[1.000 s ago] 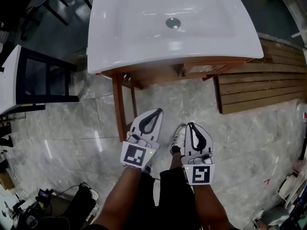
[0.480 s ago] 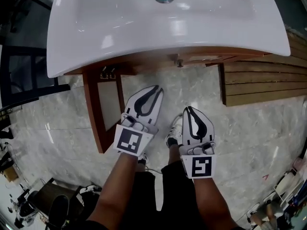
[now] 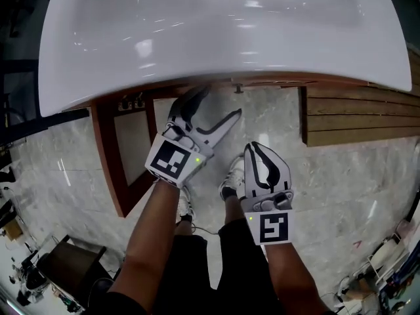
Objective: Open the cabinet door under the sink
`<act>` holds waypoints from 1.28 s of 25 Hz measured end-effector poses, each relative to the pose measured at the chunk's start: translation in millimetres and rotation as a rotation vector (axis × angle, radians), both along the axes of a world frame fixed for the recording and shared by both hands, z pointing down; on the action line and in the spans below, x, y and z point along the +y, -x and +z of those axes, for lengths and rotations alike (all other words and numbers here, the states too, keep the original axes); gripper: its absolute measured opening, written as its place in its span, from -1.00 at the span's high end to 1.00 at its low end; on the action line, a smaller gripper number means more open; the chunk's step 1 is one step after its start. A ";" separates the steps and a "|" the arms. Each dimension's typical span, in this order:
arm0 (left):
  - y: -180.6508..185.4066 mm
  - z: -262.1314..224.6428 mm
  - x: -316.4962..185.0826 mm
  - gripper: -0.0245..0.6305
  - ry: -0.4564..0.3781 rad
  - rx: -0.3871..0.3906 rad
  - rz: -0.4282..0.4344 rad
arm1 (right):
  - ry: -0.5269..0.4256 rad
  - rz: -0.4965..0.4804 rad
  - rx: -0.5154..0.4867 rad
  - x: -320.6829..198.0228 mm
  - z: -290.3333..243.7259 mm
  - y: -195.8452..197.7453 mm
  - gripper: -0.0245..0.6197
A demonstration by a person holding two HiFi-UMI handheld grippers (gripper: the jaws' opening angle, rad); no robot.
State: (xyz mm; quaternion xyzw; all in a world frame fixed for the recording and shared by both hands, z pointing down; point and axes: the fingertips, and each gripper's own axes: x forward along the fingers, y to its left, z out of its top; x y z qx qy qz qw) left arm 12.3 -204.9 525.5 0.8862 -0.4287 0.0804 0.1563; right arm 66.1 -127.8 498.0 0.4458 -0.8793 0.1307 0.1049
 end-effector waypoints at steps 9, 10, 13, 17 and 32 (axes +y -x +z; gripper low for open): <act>-21.9 9.6 -32.5 -0.13 -0.022 -0.023 0.135 | 0.033 -0.010 -0.007 -8.3 14.1 -6.8 0.82; -24.7 9.9 -35.2 -0.13 -0.025 -0.024 0.146 | 0.031 -0.012 -0.010 -9.1 14.3 -7.5 0.82; -29.5 6.3 -40.2 -0.12 -0.032 -0.031 0.166 | 0.036 -0.018 -0.010 -9.4 14.0 -9.9 0.82; -31.2 2.1 -42.9 -0.12 -0.039 -0.032 0.156 | 0.037 -0.024 -0.010 -10.8 18.2 -15.1 0.82; -48.9 -0.8 -24.6 -0.12 -0.040 -0.052 0.150 | 0.026 0.040 0.003 13.7 20.5 -44.4 0.82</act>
